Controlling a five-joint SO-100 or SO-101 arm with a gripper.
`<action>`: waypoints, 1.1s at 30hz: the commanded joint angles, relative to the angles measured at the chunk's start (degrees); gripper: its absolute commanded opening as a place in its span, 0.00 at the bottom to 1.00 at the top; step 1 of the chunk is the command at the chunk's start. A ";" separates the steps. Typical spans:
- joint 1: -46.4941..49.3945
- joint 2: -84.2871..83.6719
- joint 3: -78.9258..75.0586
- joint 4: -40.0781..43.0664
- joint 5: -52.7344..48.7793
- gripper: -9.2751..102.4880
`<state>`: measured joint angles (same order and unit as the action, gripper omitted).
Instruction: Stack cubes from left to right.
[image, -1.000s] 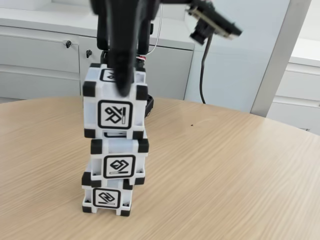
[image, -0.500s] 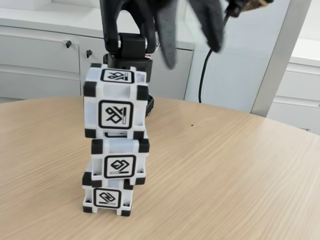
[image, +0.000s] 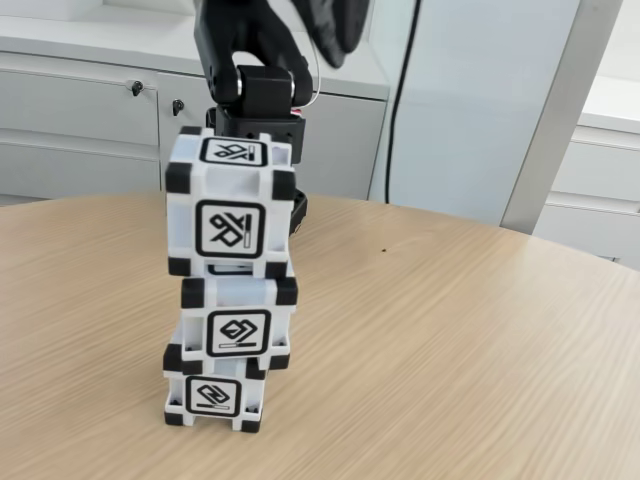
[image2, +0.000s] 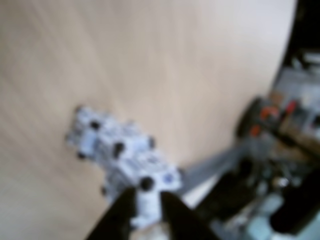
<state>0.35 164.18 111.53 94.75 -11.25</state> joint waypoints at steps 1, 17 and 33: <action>0.26 5.89 8.79 -2.64 -2.90 0.08; 0.35 23.12 49.57 -25.66 2.29 0.08; 0.97 29.09 57.04 -25.66 4.48 0.08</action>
<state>0.44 192.92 169.01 70.05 -7.38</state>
